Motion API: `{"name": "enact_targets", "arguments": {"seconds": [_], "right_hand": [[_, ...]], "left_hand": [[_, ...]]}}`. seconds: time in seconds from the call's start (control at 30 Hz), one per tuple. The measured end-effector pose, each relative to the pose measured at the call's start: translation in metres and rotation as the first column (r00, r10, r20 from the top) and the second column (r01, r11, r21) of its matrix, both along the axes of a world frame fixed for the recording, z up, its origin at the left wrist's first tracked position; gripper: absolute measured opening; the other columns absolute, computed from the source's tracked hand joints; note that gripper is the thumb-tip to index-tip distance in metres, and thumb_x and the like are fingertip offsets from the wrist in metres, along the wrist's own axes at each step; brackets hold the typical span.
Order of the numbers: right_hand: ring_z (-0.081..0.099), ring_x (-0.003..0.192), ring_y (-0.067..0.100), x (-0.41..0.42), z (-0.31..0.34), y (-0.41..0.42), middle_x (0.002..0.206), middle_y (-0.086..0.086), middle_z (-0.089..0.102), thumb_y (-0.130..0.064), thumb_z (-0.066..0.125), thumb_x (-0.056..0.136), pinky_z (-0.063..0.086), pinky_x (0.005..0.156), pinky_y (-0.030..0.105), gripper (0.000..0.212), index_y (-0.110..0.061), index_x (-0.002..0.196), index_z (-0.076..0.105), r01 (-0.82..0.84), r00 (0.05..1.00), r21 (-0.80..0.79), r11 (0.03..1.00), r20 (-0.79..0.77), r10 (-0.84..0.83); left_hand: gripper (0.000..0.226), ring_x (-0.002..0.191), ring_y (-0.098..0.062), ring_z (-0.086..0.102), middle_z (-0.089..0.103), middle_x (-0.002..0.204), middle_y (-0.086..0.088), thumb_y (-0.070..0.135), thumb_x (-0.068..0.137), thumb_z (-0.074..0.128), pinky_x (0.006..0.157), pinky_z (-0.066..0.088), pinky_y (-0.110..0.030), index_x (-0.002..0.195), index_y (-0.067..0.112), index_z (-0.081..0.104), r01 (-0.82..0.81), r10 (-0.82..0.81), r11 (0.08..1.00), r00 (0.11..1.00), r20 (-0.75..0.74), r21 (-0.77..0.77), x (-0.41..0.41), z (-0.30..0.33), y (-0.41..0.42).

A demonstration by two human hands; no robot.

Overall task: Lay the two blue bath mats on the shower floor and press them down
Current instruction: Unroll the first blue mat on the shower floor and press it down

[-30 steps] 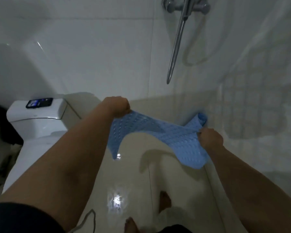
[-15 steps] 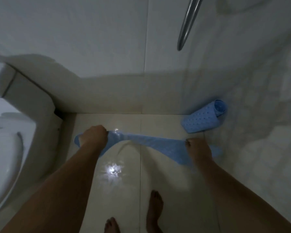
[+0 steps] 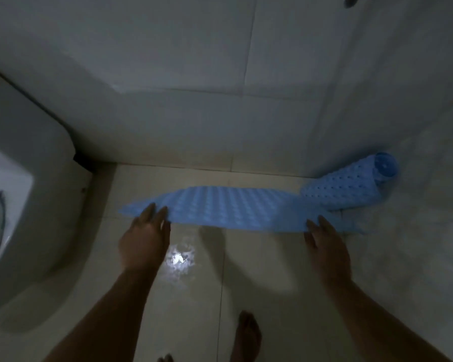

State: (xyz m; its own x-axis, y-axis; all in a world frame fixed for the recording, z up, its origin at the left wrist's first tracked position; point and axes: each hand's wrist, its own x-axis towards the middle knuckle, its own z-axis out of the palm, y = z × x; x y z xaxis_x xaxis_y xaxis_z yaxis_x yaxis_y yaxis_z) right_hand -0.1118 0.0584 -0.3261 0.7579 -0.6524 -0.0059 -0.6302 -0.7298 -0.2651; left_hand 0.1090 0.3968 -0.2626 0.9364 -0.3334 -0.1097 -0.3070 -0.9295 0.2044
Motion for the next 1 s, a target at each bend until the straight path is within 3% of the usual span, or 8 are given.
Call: {"name": "enact_targets", "arguments": {"seconds": [0.03, 0.1, 0.17, 0.2, 0.3, 0.43, 0.7, 1.0], "right_hand": [[0.063, 0.120, 0.038, -0.011, -0.021, 0.010, 0.140, 0.022, 0.057, -0.012, 0.074, 0.086, 0.057, 0.086, 0.049, 0.041, -0.010, 0.127, 0.068, 0.019, 0.999, 0.037, 0.999, -0.052, -0.017], [0.047, 0.139, 0.031, -0.032, -0.052, 0.035, 0.156, 0.017, 0.040, -0.021, 0.066, 0.092, 0.052, 0.100, 0.045, 0.053, -0.016, 0.143, 0.054, 0.113, 0.942, 0.181, 0.977, -0.331, -0.048], [0.031, 0.149, 0.025, -0.053, -0.074, 0.062, 0.163, 0.010, 0.024, -0.035, 0.053, 0.098, 0.043, 0.111, 0.040, 0.060, -0.024, 0.154, 0.035, 0.236, 0.811, 0.285, 0.929, -0.585, -0.026], [0.031, 0.148, 0.025, -0.060, -0.079, 0.075, 0.163, 0.010, 0.024, -0.038, 0.051, 0.098, 0.041, 0.112, 0.039, 0.061, -0.025, 0.154, 0.031, 0.285, 0.761, 0.316, 0.905, -0.649, -0.013], [0.045, 0.138, 0.027, -0.064, -0.083, 0.117, 0.154, 0.009, 0.037, -0.042, 0.053, 0.094, 0.044, 0.108, 0.038, 0.063, -0.027, 0.152, 0.033, 0.344, 0.702, 0.398, 0.850, -0.710, 0.048], [0.054, 0.128, 0.025, -0.057, -0.075, 0.157, 0.138, 0.005, 0.050, -0.049, 0.055, 0.090, 0.048, 0.102, 0.035, 0.061, -0.028, 0.145, 0.044, 0.339, 0.693, 0.458, 0.822, -0.713, 0.112], [0.052, 0.130, 0.026, -0.030, -0.066, 0.172, 0.139, 0.005, 0.049, -0.049, 0.054, 0.091, 0.047, 0.104, 0.036, 0.058, -0.029, 0.145, 0.045, 0.287, 0.709, 0.491, 0.822, -0.687, 0.163], [0.050, 0.129, 0.021, 0.004, -0.084, 0.167, 0.139, 0.001, 0.046, -0.049, 0.053, 0.094, 0.048, 0.100, 0.035, 0.053, -0.031, 0.144, 0.042, 0.285, 0.778, 0.479, 0.830, -0.622, 0.092]], "left_hand": [[0.047, 0.123, -0.036, 0.061, 0.048, 0.154, -0.007, 0.032, 0.097, 0.062, 0.086, 0.057, -0.049, 0.143, 0.030, 0.055, 0.009, 0.003, 0.996, 0.992, -0.129, 0.094, -0.007, -0.019, 0.008], [0.064, 0.133, -0.029, 0.054, 0.035, 0.162, -0.002, 0.039, 0.096, 0.057, 0.098, 0.053, -0.044, 0.155, 0.034, 0.033, 0.067, 0.065, 0.957, 0.900, -0.432, 0.282, -0.025, -0.054, 0.023], [0.069, 0.132, -0.024, 0.055, 0.045, 0.155, -0.001, 0.046, 0.093, 0.056, 0.103, 0.050, -0.040, 0.155, 0.032, 0.029, 0.092, 0.175, 0.921, 0.769, -0.615, 0.378, -0.043, -0.075, 0.032], [0.068, 0.130, -0.023, 0.056, 0.050, 0.149, 0.000, 0.048, 0.092, 0.055, 0.102, 0.050, -0.039, 0.154, 0.032, 0.032, 0.089, 0.204, 0.915, 0.738, -0.643, 0.393, -0.050, -0.081, 0.034], [0.061, 0.129, -0.023, 0.053, 0.053, 0.142, 0.000, 0.049, 0.093, 0.053, 0.097, 0.048, -0.039, 0.150, 0.031, 0.036, 0.143, 0.186, 0.892, 0.747, -0.638, 0.428, -0.062, -0.087, 0.031], [0.058, 0.132, -0.025, 0.046, 0.051, 0.141, -0.002, 0.048, 0.096, 0.051, 0.097, 0.045, -0.041, 0.148, 0.028, 0.036, 0.140, 0.171, 0.900, 0.758, -0.630, 0.413, -0.065, -0.080, 0.026], [0.057, 0.136, -0.026, 0.042, 0.049, 0.145, -0.002, 0.048, 0.098, 0.050, 0.099, 0.045, -0.043, 0.148, 0.028, 0.035, 0.117, 0.152, 0.926, 0.755, -0.638, 0.359, -0.051, -0.078, 0.031], [0.059, 0.139, -0.027, 0.039, 0.048, 0.146, -0.001, 0.049, 0.097, 0.050, 0.104, 0.043, -0.045, 0.150, 0.028, 0.034, 0.155, 0.081, 0.933, 0.789, -0.609, 0.325, -0.040, -0.107, 0.039]]}}
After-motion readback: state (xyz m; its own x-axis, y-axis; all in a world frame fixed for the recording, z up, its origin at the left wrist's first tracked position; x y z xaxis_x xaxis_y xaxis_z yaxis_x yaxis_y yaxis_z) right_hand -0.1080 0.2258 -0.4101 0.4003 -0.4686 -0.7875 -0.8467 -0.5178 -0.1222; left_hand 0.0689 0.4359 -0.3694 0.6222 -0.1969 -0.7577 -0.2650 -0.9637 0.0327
